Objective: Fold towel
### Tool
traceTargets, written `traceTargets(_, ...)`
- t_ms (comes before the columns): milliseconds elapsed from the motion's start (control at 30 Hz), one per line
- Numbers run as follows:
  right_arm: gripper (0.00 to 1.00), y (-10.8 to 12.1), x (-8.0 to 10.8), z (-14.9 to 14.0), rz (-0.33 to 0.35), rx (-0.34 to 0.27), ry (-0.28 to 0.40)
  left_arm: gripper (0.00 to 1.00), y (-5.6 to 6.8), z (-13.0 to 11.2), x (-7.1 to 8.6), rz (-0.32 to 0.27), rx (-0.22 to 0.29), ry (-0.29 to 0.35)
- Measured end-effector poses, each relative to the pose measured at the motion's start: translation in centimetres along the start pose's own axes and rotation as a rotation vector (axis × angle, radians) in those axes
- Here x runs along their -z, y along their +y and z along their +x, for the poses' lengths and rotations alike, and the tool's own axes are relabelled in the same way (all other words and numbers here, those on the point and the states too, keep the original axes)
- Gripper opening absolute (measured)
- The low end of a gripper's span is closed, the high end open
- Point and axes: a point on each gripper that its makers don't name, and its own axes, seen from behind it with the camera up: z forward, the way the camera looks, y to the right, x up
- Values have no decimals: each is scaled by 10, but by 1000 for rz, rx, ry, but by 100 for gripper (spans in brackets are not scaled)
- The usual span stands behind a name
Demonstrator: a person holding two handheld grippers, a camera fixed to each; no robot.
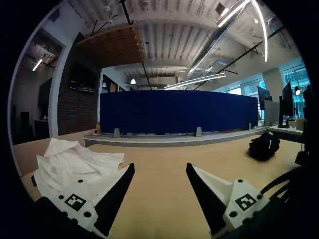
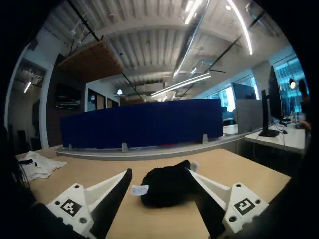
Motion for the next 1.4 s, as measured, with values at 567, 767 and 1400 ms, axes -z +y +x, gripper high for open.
traceTargets(567,100,-2,-9,-33,0,-8,-12,96,0,0,-1,0,0,0)
traceTargets(767,100,-1,-9,-37,-2,-2,-14,96,0,1,-1,0,0,0)
traceTargets(1400,100,-13,-10,-41,5,97,-9,96,-1,-1,0,0,0,0)
